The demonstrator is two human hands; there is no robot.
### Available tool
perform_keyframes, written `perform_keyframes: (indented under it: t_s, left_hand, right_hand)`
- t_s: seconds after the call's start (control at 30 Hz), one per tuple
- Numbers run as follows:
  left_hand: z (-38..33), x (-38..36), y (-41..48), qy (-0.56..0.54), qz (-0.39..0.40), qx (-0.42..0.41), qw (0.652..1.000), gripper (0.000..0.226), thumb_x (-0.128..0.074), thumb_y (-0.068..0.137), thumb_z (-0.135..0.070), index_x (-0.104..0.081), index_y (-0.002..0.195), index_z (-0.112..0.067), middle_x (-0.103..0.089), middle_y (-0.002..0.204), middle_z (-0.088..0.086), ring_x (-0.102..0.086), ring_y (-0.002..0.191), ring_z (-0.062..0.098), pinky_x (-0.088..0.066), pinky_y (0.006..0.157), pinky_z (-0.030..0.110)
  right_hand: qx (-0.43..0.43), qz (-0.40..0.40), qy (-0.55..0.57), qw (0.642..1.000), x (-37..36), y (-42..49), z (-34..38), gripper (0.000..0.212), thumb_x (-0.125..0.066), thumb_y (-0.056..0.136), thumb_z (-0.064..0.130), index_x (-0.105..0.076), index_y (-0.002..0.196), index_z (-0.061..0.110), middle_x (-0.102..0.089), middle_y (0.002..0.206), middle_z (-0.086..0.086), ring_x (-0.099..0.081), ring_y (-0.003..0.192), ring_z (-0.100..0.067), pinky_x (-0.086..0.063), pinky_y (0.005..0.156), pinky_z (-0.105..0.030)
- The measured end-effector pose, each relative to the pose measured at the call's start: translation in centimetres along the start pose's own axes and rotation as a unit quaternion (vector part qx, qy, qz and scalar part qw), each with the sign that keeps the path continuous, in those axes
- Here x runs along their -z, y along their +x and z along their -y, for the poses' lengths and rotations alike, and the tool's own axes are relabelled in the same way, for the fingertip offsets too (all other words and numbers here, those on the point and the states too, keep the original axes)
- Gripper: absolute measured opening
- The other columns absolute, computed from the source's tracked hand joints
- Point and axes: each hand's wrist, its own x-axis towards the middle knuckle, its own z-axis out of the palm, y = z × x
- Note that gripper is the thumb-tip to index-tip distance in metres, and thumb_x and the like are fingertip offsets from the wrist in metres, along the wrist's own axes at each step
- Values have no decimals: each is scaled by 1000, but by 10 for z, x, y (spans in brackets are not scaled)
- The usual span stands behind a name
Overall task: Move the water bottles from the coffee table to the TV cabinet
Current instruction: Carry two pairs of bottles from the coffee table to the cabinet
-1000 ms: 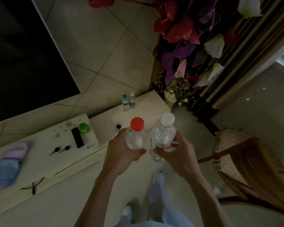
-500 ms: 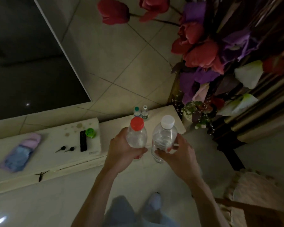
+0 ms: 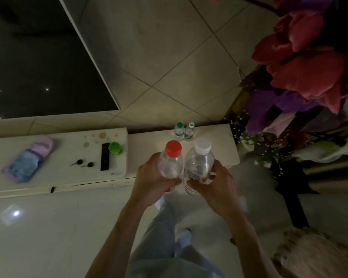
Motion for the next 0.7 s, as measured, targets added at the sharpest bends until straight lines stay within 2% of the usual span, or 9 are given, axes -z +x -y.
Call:
perform_keyframes:
  t_s: [0.1,0.2,0.3,0.43,0.57,0.7]
  left_hand:
    - [5,-4,40,5,13,20,1000,72,-88,59,-26,-55,122,-19,-64,108,-5,-55,92,11,-39,75,22]
    - [12,-9,82,6,28,29,999,72,-88,59,-28,-54,122,-20,-61,107,-8,-53,93,10,-38,78,23]
    - [25,-17,119,7,38,36,999,74,-88,59,-31,-52,124,-21,-63,115,-5,-51,95,8,-38,81,22]
    - [42,-27,155,5,43,26,999,77,-88,60,-28,-50,127,-19,-62,122,0,-49,99,7,-36,86,21]
    - [70,-51,189,4,35,38,999,77,-88,61,-26,-51,127,-16,-63,122,3,-58,109,17,-39,90,23]
    - [100,-88,229,-12,30,76,997,76,-88,61,-25,-51,127,-15,-64,120,4,-54,102,10,-38,86,22]
  right_hand:
    - [-18,7,-13,1000,-7,31,-1,67,-84,65,46,-50,121,33,-62,113,16,-59,102,-2,-50,88,-24]
    - [-30,15,-19,999,-13,61,-4,63,-85,66,42,-49,117,38,-59,107,22,-57,96,6,-48,84,-16]
    - [-51,23,-25,998,-25,92,-13,68,-86,64,42,-51,122,32,-59,110,21,-58,98,5,-46,81,-12]
    - [-65,25,-16,997,-41,127,-27,67,-85,63,43,-50,119,35,-61,109,19,-62,99,0,-52,84,-22]
    - [-79,43,-19,996,-59,157,-54,58,-84,70,35,-49,116,34,-63,107,17,-63,98,4,-53,86,-20]
    - [-114,72,-39,990,-82,189,-97,54,-84,71,37,-51,113,34,-61,101,22,-61,89,10,-45,74,-6]
